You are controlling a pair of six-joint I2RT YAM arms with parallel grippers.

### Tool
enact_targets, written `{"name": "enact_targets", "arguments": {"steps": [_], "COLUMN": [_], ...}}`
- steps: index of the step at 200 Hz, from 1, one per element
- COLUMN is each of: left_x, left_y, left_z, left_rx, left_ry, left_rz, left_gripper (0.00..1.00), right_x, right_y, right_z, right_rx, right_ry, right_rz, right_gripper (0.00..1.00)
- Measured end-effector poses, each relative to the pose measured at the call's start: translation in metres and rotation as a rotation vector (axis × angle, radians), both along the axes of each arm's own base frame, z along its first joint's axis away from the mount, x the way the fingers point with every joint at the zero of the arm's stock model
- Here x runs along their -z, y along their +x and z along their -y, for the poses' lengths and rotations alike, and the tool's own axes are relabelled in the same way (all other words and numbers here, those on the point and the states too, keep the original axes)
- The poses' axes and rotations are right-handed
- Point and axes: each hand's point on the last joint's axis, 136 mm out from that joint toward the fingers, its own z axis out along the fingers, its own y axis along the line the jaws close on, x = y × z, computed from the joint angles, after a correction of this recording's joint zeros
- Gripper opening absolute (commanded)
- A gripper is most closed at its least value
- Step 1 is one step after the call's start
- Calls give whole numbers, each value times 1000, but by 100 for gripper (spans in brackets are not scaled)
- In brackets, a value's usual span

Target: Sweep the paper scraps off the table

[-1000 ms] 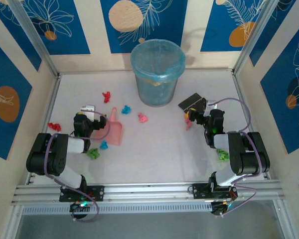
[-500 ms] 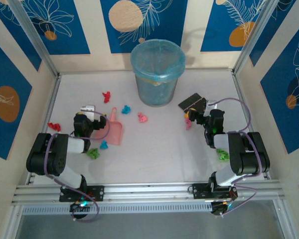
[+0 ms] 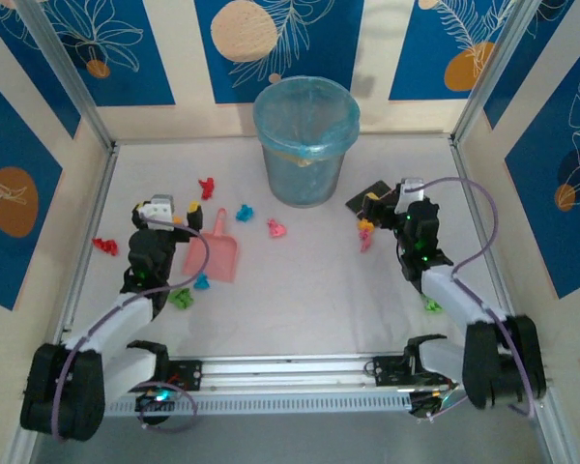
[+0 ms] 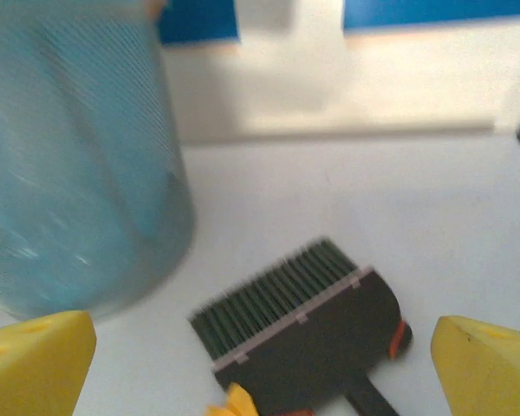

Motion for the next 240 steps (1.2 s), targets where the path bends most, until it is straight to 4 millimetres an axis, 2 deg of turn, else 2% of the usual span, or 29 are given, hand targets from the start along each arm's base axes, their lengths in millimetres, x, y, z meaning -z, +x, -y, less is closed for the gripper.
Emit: {"name": "enact_targets", "arguments": {"steps": [18, 35, 65, 97, 113, 132, 151, 165, 176, 186, 195, 211, 220, 240], "left_x": [-9, -11, -13, 15, 21, 19, 22, 28, 41, 56, 71, 93, 101, 111], "left_y": [-8, -16, -27, -22, -19, -20, -31, -48, -65, -79, -91, -104, -107, -112], "left_z": [8, 12, 26, 52, 68, 101, 145, 182, 207, 220, 228, 230, 229, 228], "left_rx": [26, 49, 113, 192, 227, 301, 377, 443, 488, 511, 524, 516, 509, 499], "left_ry": [-116, -230, -395, -456, -465, -485, -473, -440, -391, -343, -299, -238, -221, -196], "left_rz": [11, -2, 6, -125, -199, -274, -379, -465, -535, -593, -643, -699, -712, -728], "left_gripper": [100, 100, 100, 100, 100, 100, 100, 100, 100, 100, 100, 100, 100, 100], "right_x": [-27, -30, -13, 8, 19, 37, 50, 53, 53, 50, 49, 48, 48, 55], "right_y": [-14, -29, -68, -113, -127, -136, -140, -140, -138, -135, -129, -115, -105, -81], "right_z": [-11, -12, -5, -4, -4, -8, -10, -10, -10, -9, -9, -9, -9, -9], "right_rx": [-29, -12, 20, 18, 34, 55, 78, 99, 111, 120, 129, 150, 155, 168], "right_ry": [33, 121, 291, 438, 477, 514, 532, 535, 535, 535, 534, 527, 519, 491], "right_rz": [18, -57, -218, -329, -404, -528, -639, -689, -713, -732, -750, -796, -817, -870], "right_gripper": [99, 99, 99, 100, 100, 99, 98, 97, 96, 95, 92, 84, 82, 83]}}
